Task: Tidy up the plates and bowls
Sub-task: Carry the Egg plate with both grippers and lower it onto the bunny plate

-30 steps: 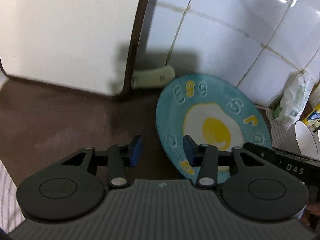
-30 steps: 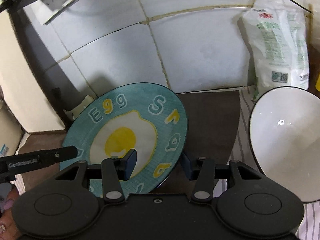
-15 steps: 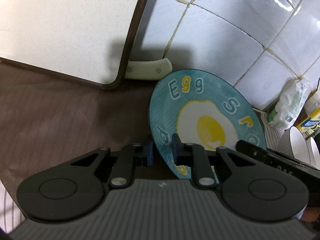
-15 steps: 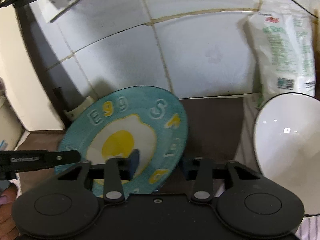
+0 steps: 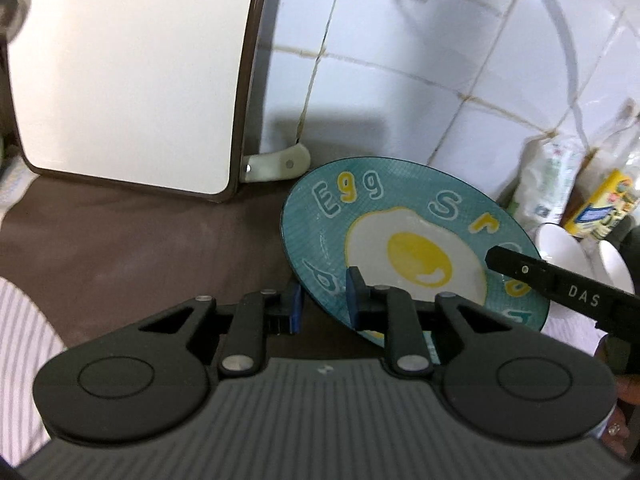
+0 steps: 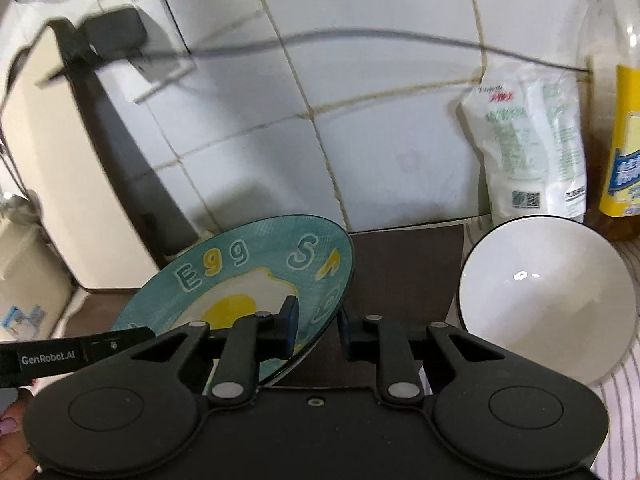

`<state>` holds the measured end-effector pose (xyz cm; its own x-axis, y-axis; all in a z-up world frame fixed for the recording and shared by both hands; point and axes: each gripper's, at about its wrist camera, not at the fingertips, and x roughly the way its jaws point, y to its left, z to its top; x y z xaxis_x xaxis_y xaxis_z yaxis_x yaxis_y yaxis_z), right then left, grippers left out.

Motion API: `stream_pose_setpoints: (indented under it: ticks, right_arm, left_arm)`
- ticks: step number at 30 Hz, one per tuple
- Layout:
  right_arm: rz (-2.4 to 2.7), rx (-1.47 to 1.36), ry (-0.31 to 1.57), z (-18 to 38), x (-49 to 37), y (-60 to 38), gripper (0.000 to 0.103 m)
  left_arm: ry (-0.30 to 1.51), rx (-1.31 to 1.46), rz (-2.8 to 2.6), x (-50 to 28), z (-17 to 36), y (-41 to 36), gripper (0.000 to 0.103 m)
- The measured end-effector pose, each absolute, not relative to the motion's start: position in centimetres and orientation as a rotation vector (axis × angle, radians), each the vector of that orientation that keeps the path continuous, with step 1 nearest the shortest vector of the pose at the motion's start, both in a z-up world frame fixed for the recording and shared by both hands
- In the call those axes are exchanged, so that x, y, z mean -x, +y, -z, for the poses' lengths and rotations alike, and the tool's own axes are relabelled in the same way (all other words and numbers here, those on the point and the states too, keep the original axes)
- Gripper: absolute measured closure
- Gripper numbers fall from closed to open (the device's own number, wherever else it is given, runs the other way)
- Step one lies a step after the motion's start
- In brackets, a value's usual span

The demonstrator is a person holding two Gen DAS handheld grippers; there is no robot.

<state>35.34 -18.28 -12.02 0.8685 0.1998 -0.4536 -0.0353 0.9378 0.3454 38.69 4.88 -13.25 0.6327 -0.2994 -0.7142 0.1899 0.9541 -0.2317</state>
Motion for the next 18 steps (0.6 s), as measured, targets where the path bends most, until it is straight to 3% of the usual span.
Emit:
stream_pose_setpoints:
  ticks: [10,18]
  right_arm:
    - [-0.141,-0.367,0.426,7.5,-26.3,-18.9,0.078]
    - [-0.113,-0.37,0.407,6.5,-20.2,-19.8,0.078]
  left_arm:
    - [0.817,0.141,0.332,-31.3,6.5,4.8,0.084]
    - [0.824,0.118,0.378,-26.8,4.1,3.3,0.084]
